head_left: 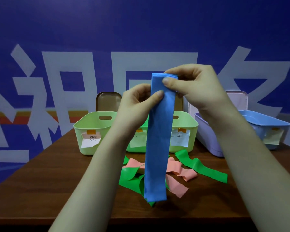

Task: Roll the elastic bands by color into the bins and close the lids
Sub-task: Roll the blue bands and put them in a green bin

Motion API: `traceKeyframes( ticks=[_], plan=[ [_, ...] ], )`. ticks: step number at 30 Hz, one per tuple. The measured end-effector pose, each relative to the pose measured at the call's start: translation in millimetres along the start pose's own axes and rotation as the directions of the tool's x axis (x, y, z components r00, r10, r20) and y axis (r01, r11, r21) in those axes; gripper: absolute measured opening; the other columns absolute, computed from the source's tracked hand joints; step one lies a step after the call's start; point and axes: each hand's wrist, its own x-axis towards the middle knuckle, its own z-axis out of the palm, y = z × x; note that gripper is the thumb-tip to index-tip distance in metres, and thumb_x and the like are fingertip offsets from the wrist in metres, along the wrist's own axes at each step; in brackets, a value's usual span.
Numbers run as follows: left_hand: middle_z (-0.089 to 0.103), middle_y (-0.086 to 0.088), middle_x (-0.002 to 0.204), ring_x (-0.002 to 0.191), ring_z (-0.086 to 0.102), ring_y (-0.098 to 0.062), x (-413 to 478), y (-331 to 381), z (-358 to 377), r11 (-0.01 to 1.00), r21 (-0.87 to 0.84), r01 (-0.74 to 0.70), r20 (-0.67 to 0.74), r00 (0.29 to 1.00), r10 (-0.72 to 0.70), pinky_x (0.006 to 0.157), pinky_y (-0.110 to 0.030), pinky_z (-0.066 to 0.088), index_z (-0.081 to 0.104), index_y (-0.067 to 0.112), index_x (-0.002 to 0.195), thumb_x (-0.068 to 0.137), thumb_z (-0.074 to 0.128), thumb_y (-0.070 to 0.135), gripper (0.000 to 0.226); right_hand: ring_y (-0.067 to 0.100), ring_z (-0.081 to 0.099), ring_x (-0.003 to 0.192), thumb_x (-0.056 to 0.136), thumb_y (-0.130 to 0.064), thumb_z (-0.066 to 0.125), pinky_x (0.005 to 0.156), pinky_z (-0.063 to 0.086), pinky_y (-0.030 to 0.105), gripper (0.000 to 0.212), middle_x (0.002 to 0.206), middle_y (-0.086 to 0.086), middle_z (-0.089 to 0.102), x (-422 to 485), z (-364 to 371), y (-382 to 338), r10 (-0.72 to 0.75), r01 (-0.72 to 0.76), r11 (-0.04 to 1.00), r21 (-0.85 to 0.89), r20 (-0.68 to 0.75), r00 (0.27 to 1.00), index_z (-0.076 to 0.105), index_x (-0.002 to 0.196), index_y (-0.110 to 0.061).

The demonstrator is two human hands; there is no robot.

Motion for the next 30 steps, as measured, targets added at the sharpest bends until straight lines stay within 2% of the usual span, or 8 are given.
traceKeyframes(
  ticks=[4,8,13,15,18,21,25,30],
  plan=[
    [0.073,-0.005,0.096,0.088,0.069,-0.014,2,0,-4,0.997,-0.064,0.045,-0.039,0.998,-0.047,0.079,-0.026,0.056,0.069,0.011,0.103,0.089,0.065,0.016,0.016,0.002,0.063,0.069,0.078,-0.014,0.075,0.058,0.047,0.013,0.027,0.091,0.002,0.069,-3,-6,5,0.128,-0.133,0.986,0.105,0.061,0.990,0.067,0.104,-0.016],
    [0.073,-0.007,0.098,0.089,0.069,-0.016,0,-1,-2,0.994,-0.088,0.060,-0.034,0.997,-0.063,0.080,-0.027,0.057,0.069,0.009,0.106,0.089,0.064,0.015,0.018,0.016,0.070,0.079,0.082,0.001,0.067,0.075,0.058,0.032,0.020,0.089,0.004,0.072,-12,-6,9,0.144,-0.166,0.958,0.232,0.108,0.984,0.066,0.097,-0.012],
    [0.072,-0.004,0.100,0.091,0.068,-0.014,0,1,-2,0.993,-0.106,0.054,-0.007,0.998,-0.055,0.076,-0.027,0.056,0.066,0.012,0.111,0.090,0.063,0.022,0.023,0.021,0.072,0.074,0.081,0.008,0.065,0.065,0.061,0.033,0.022,0.079,0.000,0.074,-15,-7,13,0.121,-0.139,0.943,0.303,0.076,0.990,0.067,0.093,-0.011],
    [0.071,0.002,0.093,0.085,0.066,-0.010,1,7,-2,0.988,-0.131,0.078,-0.020,0.996,-0.081,0.070,-0.024,0.053,0.068,0.018,0.104,0.093,0.054,0.036,0.025,0.021,0.073,0.075,0.080,0.007,0.066,0.062,0.060,0.031,0.023,0.079,-0.001,0.075,-14,-10,15,0.125,-0.142,0.949,0.282,0.077,0.989,0.068,0.092,-0.013],
    [0.070,0.003,0.079,0.080,0.064,-0.012,6,15,-1,0.972,-0.173,0.160,-0.064,0.983,-0.173,0.075,-0.028,0.051,0.068,0.019,0.083,0.094,0.042,0.053,0.044,0.020,0.073,0.074,0.080,0.007,0.067,0.060,0.059,0.029,0.025,0.078,-0.001,0.075,-12,-10,16,0.103,-0.129,0.958,0.256,0.113,0.988,0.069,0.092,-0.014],
    [0.063,0.004,0.067,0.075,0.059,-0.015,11,20,1,0.956,-0.200,0.213,-0.070,0.971,-0.230,0.076,-0.032,0.045,0.062,0.021,0.064,0.091,0.051,0.050,0.041,0.018,0.072,0.070,0.079,0.012,0.065,0.059,0.059,0.028,0.027,0.074,-0.001,0.075,-12,-7,16,0.074,-0.108,0.960,0.258,0.137,0.988,0.070,0.088,-0.013],
    [0.065,-0.003,0.083,0.080,0.063,-0.019,10,15,-2,0.961,-0.142,0.235,-0.025,0.970,-0.241,0.072,-0.030,0.048,0.068,0.018,0.079,0.086,0.066,0.035,0.018,0.019,0.072,0.070,0.079,0.012,0.065,0.059,0.060,0.028,0.025,0.073,0.000,0.075,-12,-7,19,0.070,-0.101,0.959,0.265,0.123,0.990,0.071,0.088,-0.011],
    [0.069,-0.004,0.083,0.077,0.065,-0.016,6,10,-7,0.945,-0.069,0.319,0.067,0.947,-0.315,0.066,-0.024,0.052,0.071,0.015,0.087,0.084,0.063,0.046,0.033,0.017,0.072,0.067,0.079,0.010,0.066,0.058,0.059,0.027,0.022,0.070,-0.002,0.074,-10,-8,21,0.082,-0.110,0.960,0.258,0.116,0.990,0.070,0.088,-0.009]
  ],
)
